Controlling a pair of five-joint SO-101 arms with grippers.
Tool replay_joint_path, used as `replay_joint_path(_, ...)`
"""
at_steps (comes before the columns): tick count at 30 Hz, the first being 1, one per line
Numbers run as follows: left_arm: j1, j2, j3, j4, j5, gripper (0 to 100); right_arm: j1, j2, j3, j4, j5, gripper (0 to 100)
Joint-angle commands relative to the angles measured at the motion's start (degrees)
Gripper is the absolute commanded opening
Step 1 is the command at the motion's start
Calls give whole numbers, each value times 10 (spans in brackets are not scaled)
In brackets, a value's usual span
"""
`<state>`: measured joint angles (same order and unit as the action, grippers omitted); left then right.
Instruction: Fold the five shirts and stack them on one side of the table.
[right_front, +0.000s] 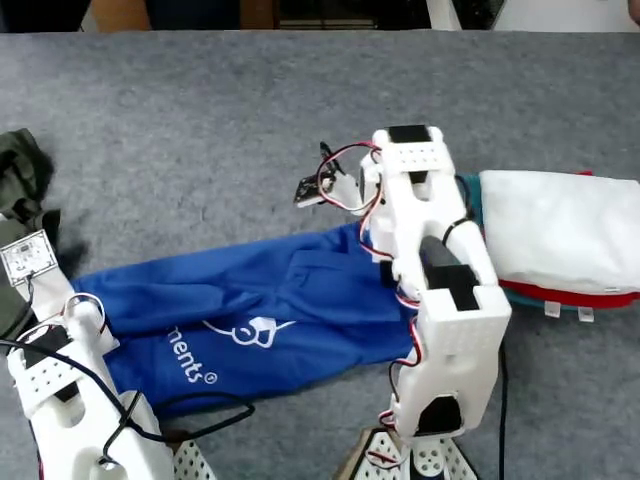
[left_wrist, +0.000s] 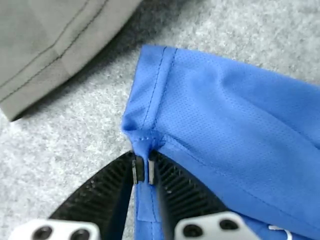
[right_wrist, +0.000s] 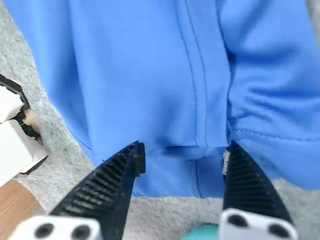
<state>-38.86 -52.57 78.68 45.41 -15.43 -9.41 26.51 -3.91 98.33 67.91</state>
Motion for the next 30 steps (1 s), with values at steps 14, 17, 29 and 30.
replay_joint_path(14,5,-6,-1,-9,0,18,0,-2,-25,4,-11,47)
replay_joint_path(17,5,-6,-1,-9,0,18,3,-4,-25,4,-12,55)
replay_joint_path(29,5,-6,-1,-9,-1,18,3,-9,-24,8,-12,58)
replay_joint_path(30,5,-6,-1,-9,-1,18,3,-12,-24,8,-12,58)
